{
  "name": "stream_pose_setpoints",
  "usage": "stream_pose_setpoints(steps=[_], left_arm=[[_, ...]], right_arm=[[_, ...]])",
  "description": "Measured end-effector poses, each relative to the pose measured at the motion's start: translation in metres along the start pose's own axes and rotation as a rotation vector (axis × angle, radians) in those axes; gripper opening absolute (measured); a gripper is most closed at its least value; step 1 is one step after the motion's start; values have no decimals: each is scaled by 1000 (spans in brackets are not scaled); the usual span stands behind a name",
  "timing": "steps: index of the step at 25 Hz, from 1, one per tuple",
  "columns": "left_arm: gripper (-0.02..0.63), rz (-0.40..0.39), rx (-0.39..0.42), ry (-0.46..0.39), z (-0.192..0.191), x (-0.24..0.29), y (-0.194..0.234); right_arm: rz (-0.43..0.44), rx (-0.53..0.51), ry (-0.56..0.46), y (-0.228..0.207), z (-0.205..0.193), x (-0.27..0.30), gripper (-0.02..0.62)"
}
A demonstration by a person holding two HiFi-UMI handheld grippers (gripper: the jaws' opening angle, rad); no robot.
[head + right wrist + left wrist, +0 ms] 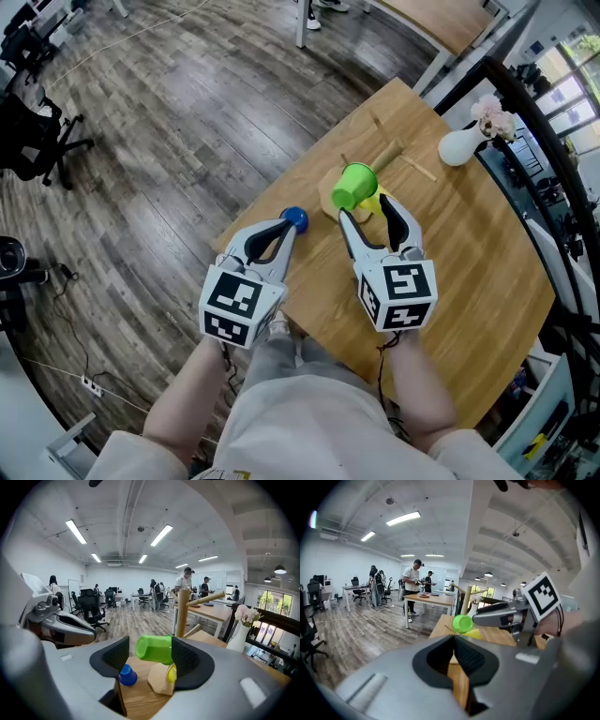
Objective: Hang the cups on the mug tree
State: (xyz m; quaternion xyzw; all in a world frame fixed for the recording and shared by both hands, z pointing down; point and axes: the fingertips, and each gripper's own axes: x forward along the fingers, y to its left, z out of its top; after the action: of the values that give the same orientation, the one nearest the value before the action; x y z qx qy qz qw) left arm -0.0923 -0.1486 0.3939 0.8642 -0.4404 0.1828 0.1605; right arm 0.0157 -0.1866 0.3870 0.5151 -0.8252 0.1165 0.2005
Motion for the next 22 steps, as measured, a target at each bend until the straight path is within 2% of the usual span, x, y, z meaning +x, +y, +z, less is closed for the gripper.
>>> stream_pose_setpoints(steps=[10,14,17,21,22], left_arm=[[2,36,35,-71,40,-32,-14],[2,56,55,-127,59,-47,-22],[2,70,61,-153,65,-59,-31],[2,79,71,-177,74,-76,-41],[2,80,74,-181,75,-80,-44]], right_arm=[[42,37,-102,0,33,-59,219],[62,16,-144,7,44,-85,165],[56,-14,-172,12,51,-108,90],[74,-10,-216,20,64,-133,76],[72,-6,-229,20,67,-140,52]])
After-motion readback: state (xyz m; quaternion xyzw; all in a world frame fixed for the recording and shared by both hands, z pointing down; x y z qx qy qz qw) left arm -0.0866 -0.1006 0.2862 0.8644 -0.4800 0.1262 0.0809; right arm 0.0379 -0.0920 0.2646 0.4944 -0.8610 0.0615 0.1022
